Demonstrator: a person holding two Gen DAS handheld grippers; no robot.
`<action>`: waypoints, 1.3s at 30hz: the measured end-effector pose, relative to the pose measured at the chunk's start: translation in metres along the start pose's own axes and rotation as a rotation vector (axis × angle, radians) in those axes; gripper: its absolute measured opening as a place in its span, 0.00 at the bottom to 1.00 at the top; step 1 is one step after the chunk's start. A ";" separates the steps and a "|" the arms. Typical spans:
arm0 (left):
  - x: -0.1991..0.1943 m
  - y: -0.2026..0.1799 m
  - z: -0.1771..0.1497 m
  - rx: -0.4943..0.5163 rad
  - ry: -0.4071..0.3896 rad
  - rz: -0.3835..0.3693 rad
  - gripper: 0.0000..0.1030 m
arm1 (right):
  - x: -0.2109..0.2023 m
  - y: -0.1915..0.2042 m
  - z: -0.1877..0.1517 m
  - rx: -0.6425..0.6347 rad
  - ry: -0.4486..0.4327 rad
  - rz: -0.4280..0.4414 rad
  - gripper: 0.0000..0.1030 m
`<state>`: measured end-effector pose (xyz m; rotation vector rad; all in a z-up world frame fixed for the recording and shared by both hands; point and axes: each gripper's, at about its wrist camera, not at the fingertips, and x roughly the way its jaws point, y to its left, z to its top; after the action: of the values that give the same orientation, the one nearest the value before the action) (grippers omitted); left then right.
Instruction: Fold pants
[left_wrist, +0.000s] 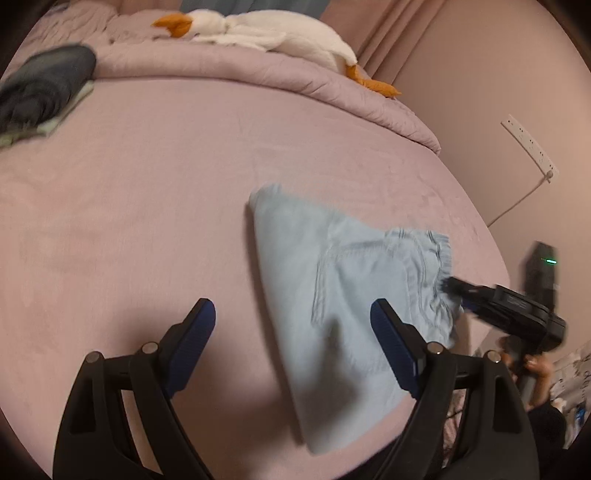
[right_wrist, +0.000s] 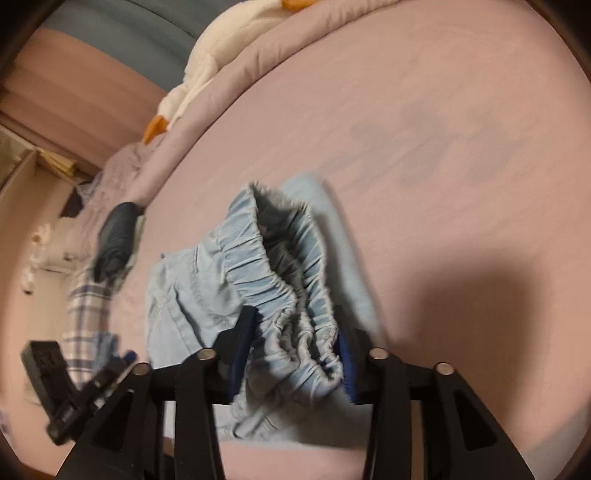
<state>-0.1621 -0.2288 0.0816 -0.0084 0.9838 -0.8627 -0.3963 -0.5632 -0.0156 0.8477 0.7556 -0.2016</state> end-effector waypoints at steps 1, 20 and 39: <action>0.003 -0.005 0.007 0.023 -0.006 -0.001 0.75 | -0.014 0.005 0.001 -0.038 -0.062 -0.058 0.47; 0.131 -0.026 0.057 0.147 0.239 0.033 0.09 | 0.037 0.069 -0.029 -0.580 0.005 -0.227 0.25; 0.018 -0.001 -0.073 0.052 0.182 -0.171 0.04 | 0.017 0.093 -0.037 -0.596 0.062 -0.147 0.23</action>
<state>-0.2112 -0.2151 0.0263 0.0306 1.1426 -1.0600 -0.3619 -0.4717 0.0137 0.2338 0.8753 -0.0711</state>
